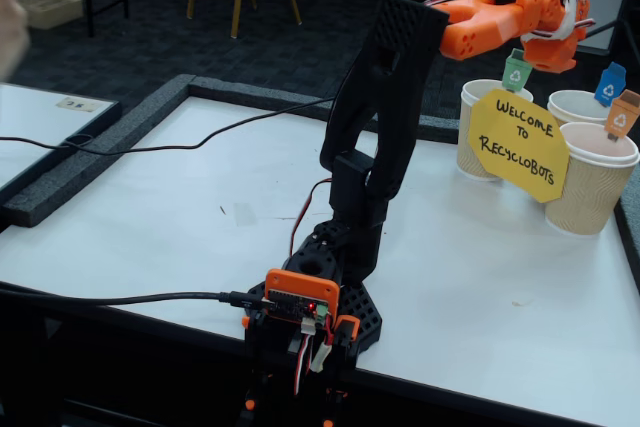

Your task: Sort rubbish by color.

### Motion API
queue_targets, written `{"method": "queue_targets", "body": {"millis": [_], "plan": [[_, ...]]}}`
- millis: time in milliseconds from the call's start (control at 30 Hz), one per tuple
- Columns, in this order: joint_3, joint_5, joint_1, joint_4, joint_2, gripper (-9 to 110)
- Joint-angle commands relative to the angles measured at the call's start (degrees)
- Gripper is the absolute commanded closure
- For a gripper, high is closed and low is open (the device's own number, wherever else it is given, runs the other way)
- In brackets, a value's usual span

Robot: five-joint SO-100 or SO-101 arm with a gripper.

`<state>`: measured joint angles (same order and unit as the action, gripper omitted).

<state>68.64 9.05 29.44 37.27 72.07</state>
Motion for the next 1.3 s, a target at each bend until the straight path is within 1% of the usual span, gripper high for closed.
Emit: {"method": "queue_targets", "body": {"millis": [0,67,333,533,733,933,1100,1267], "plan": [[-6.15,0.35,1.14,6.06,13.62,99],[-3.34,0.18,0.62,9.05,18.98,101],[14.5,0.62,-6.5,19.34,42.98,101],[27.16,0.62,-12.83,23.12,58.01,101],[42.98,0.7,-21.01,25.05,76.82,101],[52.91,0.7,-32.96,32.7,92.81,101],[51.06,0.7,-49.13,40.61,94.13,101],[50.19,0.79,-62.67,42.71,94.04,101]]}}
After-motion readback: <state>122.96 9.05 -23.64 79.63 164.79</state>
